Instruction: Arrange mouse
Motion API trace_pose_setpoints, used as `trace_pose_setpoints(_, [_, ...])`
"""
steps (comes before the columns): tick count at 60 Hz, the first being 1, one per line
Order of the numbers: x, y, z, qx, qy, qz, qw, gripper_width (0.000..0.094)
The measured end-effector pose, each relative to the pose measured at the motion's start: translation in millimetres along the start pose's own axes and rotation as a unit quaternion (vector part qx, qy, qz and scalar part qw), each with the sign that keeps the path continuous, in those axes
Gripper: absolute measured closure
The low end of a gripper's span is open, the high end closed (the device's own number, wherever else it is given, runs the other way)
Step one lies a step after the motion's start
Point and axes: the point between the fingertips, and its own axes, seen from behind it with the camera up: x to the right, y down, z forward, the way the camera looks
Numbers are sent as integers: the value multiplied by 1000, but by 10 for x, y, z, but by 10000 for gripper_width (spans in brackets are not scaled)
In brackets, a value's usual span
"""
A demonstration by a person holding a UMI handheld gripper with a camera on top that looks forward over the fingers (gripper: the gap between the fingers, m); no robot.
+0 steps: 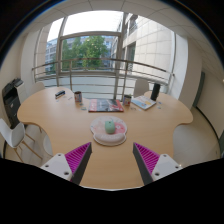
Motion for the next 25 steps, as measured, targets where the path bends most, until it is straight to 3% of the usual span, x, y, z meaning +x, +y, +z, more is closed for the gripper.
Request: trace_pose_setpoints(25, [-34, 367, -686, -3, -11, 0, 1000, 90])
